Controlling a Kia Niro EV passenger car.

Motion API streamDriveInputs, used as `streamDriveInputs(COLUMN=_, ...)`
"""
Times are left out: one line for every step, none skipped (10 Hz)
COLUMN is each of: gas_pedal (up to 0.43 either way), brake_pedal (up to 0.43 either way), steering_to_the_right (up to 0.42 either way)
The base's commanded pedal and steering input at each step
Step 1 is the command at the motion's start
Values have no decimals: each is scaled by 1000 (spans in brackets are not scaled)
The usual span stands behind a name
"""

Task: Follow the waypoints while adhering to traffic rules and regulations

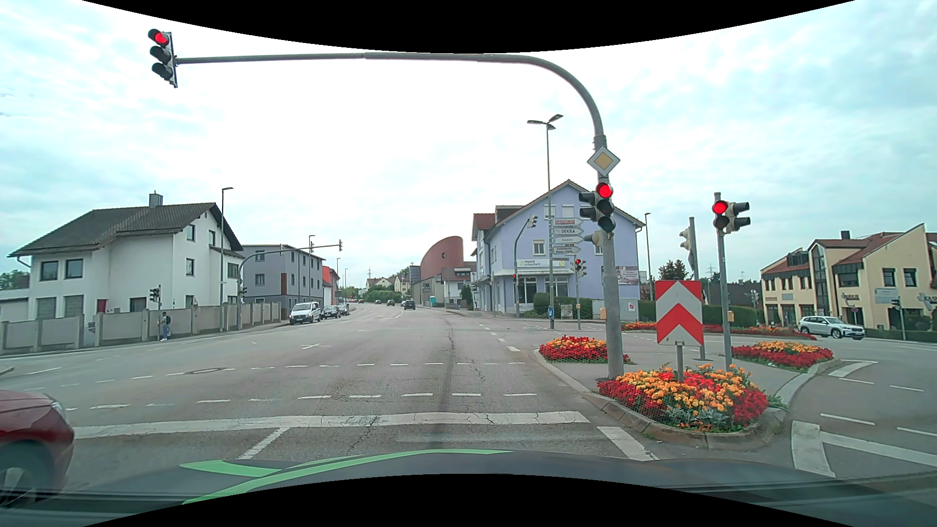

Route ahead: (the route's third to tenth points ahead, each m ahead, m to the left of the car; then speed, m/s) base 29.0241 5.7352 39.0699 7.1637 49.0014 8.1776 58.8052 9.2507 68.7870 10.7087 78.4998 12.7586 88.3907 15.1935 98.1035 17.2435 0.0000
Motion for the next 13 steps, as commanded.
streamDriveInputs(gas_pedal=0, brake_pedal=274, steering_to_the_right=5)
streamDriveInputs(gas_pedal=0, brake_pedal=274, steering_to_the_right=5)
streamDriveInputs(gas_pedal=0, brake_pedal=274, steering_to_the_right=5)
streamDriveInputs(gas_pedal=0, brake_pedal=274, steering_to_the_right=5)
streamDriveInputs(gas_pedal=0, brake_pedal=274, steering_to_the_right=5)
streamDriveInputs(gas_pedal=0, brake_pedal=274, steering_to_the_right=5)
streamDriveInputs(gas_pedal=0, brake_pedal=274, steering_to_the_right=4)
streamDriveInputs(gas_pedal=0, brake_pedal=274, steering_to_the_right=5)
streamDriveInputs(gas_pedal=0, brake_pedal=274, steering_to_the_right=5)
streamDriveInputs(gas_pedal=0, brake_pedal=274, steering_to_the_right=5)
streamDriveInputs(gas_pedal=0, brake_pedal=274, steering_to_the_right=5)
streamDriveInputs(gas_pedal=0, brake_pedal=274, steering_to_the_right=5)
streamDriveInputs(gas_pedal=0, brake_pedal=274, steering_to_the_right=5)
